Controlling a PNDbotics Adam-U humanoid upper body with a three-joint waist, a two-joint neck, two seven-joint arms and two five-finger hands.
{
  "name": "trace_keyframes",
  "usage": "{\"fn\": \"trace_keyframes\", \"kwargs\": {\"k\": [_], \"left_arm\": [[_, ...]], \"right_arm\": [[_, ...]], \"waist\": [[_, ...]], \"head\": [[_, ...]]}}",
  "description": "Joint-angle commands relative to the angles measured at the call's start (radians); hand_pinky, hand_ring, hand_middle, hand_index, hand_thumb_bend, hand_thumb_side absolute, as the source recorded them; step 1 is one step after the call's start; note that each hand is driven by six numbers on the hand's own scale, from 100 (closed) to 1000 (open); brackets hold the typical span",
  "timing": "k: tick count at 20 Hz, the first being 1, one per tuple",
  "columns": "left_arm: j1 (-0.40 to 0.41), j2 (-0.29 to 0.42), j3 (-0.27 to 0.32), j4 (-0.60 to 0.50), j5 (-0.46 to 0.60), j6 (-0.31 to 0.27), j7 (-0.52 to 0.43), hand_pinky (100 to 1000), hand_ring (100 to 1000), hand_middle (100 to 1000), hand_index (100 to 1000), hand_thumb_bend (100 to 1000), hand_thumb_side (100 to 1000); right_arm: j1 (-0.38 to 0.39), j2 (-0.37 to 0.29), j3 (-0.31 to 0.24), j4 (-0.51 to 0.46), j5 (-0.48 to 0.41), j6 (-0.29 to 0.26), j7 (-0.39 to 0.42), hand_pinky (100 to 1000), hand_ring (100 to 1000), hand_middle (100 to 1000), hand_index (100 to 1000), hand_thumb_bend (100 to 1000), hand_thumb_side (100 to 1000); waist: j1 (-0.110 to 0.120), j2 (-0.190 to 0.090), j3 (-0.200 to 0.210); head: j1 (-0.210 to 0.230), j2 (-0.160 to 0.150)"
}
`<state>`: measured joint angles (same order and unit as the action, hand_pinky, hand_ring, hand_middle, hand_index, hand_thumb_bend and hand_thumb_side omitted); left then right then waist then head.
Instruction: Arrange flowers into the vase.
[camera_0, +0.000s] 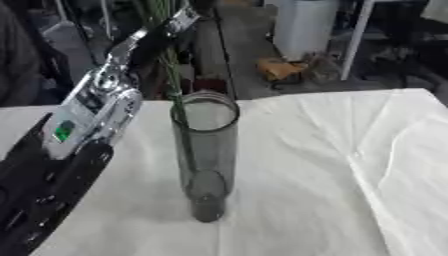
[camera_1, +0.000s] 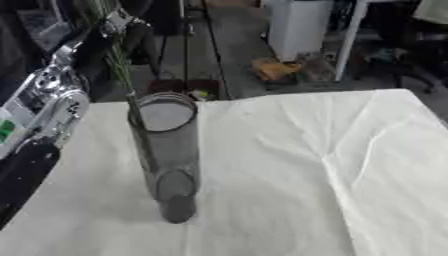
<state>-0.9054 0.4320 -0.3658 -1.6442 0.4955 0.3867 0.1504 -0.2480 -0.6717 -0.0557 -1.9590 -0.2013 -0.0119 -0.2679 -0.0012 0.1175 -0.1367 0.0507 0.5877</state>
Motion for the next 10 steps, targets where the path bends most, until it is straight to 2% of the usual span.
{"fn": "trace_keyframes", "kwargs": {"k": [1,3,5,6,8,9,10], "left_arm": [[-0.014,0.022,0.007,-0.015,-0.046,-0.011,0.013,392,388,343,201,1000,622],[-0.013,0.022,0.009,-0.012,-0.071,-0.008,0.018,399,397,353,219,1000,623],[-0.012,0.022,0.01,-0.01,-0.093,-0.005,0.02,405,403,363,246,893,614],[-0.012,0.023,0.011,-0.009,-0.104,-0.003,0.021,408,408,371,268,802,602],[-0.011,0.024,0.012,-0.007,-0.129,0.004,0.021,424,421,388,310,712,569],[-0.011,0.026,0.011,-0.007,-0.145,0.01,0.016,426,423,390,315,701,565],[-0.01,0.028,0.009,-0.006,-0.163,0.018,0.005,443,441,411,356,656,535]], "right_arm": [[-0.014,-0.014,-0.011,-0.007,-0.003,-0.001,0.003,672,718,729,839,100,694],[-0.014,-0.013,-0.011,-0.007,-0.003,-0.001,0.003,672,718,729,839,100,695],[-0.014,-0.013,-0.011,-0.007,-0.003,-0.001,0.003,672,718,729,839,100,695],[-0.014,-0.013,-0.011,-0.006,-0.003,-0.001,0.003,672,718,729,839,100,695],[-0.014,-0.013,-0.011,-0.006,-0.003,-0.001,0.003,672,718,729,839,100,695],[-0.014,-0.013,-0.011,-0.006,-0.003,-0.001,0.003,672,718,729,839,100,695],[-0.013,-0.013,-0.011,-0.005,-0.003,-0.001,0.003,672,718,729,840,100,695]], "waist": [[-0.004,-0.01,0.001],[-0.004,-0.011,0.003],[-0.004,-0.011,0.004],[-0.004,-0.011,0.004],[-0.004,-0.012,0.004],[-0.004,-0.012,0.004],[-0.004,-0.012,0.004]], "head": [[-0.002,-0.008],[-0.002,-0.007],[-0.002,-0.008],[-0.003,-0.008],[-0.003,-0.008],[-0.003,-0.008],[-0.003,-0.008]]}}
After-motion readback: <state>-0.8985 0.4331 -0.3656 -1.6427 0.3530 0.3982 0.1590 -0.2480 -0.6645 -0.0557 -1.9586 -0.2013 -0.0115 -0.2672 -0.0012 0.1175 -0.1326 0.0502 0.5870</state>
